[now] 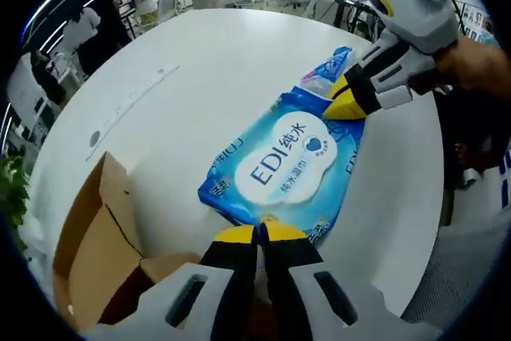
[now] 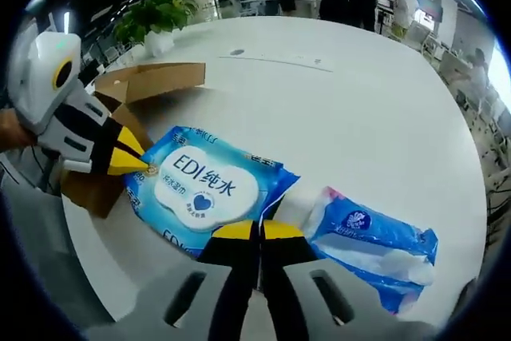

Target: Operate the shoe box by opening the lid, removing the specified soft item, and placing it in the target area until the item is outside and the box remains undamaged.

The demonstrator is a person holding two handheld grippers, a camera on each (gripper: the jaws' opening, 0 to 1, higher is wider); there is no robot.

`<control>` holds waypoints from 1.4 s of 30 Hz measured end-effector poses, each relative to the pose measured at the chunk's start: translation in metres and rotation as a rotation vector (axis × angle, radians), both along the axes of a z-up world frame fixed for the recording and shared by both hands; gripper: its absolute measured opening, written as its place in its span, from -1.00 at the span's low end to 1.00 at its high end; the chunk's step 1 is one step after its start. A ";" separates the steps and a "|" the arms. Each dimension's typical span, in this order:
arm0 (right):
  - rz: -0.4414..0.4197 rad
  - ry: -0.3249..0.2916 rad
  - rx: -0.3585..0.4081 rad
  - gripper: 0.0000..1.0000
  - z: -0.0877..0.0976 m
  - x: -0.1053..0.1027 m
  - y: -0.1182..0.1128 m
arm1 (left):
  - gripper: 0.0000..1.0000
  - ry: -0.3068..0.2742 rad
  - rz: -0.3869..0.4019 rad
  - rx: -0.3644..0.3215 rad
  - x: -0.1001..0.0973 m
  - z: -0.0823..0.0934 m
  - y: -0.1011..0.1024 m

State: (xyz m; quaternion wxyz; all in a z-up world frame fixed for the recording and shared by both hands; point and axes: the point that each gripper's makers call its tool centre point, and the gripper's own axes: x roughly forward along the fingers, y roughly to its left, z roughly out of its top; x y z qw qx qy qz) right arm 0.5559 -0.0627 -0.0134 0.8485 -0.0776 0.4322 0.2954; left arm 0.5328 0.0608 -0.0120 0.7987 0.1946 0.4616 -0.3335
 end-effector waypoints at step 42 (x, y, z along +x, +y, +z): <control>0.360 -0.179 -0.101 -0.56 0.090 -0.051 0.044 | -0.70 -0.038 0.153 -0.185 -0.047 0.075 0.075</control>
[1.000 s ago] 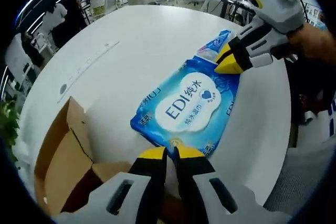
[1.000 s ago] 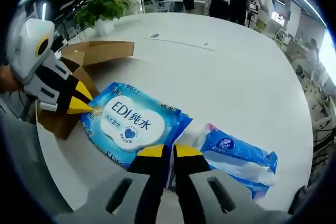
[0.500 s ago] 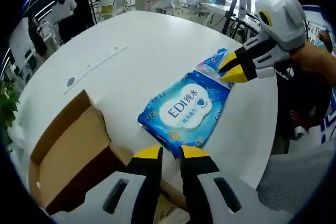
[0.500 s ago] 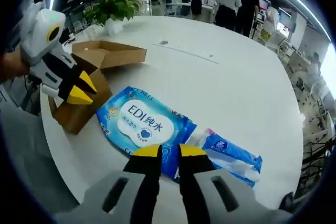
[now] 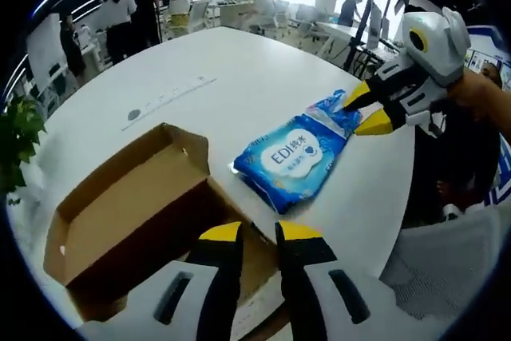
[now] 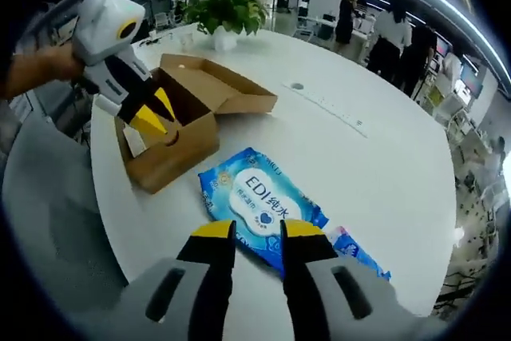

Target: Operate the shoe box by opening the lid, removing the specified soft item, and placing it in the target area until the item is outside and the box remains undamaged.

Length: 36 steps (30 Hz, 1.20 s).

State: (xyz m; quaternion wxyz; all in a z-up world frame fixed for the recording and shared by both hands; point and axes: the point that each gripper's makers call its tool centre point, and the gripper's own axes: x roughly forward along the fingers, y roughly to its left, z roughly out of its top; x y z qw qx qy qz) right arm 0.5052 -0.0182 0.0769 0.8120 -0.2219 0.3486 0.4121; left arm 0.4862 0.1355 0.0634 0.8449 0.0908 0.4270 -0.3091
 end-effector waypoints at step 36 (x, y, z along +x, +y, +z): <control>0.557 0.074 0.047 0.20 0.012 -0.035 0.152 | -0.44 -0.113 0.402 -0.011 -0.052 0.031 0.205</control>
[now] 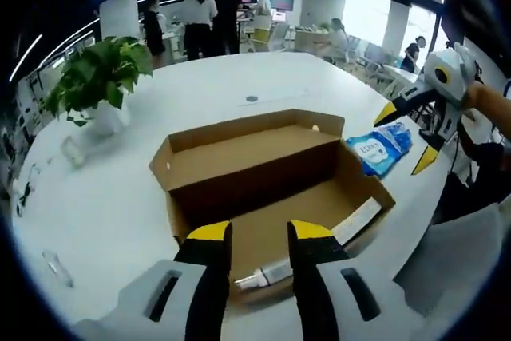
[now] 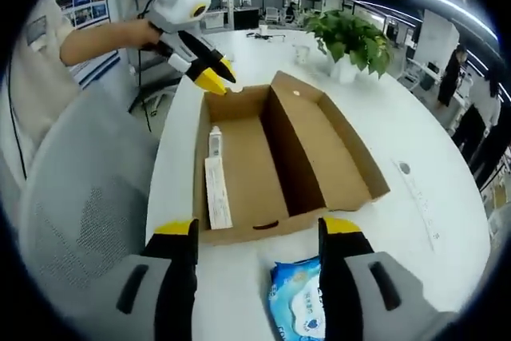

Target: Operate the shoe box by opening the lid, removing the specified soft item, and placing it in the target area until the item is outside and the box remains undamaged.

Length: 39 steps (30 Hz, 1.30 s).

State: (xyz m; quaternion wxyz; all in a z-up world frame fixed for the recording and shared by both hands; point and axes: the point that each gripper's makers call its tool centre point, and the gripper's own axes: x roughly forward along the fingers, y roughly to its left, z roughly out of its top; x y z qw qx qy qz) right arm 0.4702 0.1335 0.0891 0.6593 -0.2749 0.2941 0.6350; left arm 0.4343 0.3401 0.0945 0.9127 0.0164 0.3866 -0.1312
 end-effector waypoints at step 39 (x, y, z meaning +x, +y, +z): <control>0.279 0.073 -0.236 -0.12 -0.088 -0.030 0.045 | -0.94 0.100 0.159 -0.041 -0.037 -0.045 0.065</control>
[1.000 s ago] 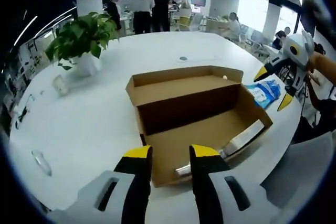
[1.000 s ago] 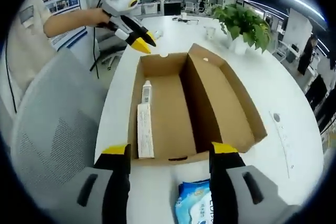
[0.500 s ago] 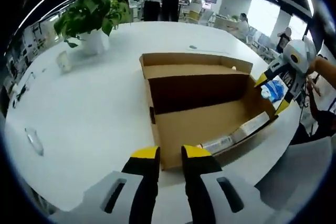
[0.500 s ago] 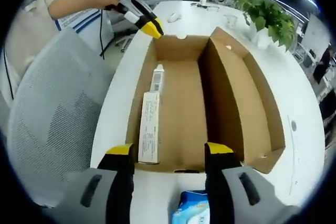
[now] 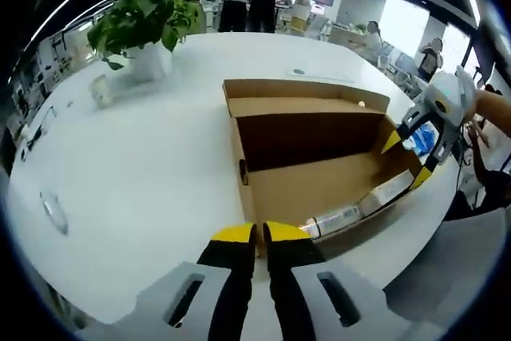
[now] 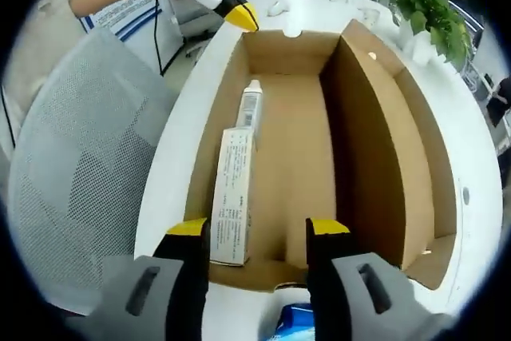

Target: Operate the shoe box by opening the lid, removing the specified soft item, and placing it in the target area until the item is outside and the box remains undamaged.

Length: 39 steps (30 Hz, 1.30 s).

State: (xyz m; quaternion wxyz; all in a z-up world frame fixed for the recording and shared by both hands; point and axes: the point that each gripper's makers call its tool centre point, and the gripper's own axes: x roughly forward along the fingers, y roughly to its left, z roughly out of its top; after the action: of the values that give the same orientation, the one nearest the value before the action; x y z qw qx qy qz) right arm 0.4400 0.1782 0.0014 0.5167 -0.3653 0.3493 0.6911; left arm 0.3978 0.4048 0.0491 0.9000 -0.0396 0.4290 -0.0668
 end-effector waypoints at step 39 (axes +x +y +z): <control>-0.093 -0.018 0.134 -0.68 0.047 -0.002 0.004 | -0.94 0.015 0.055 -0.005 -0.006 -0.015 0.001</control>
State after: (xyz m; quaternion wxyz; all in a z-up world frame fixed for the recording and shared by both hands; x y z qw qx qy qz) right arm 0.4377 0.1820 0.0481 0.5743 -0.3195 0.3144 0.6850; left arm 0.3920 0.4056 0.0345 0.8980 -0.0540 0.4345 -0.0429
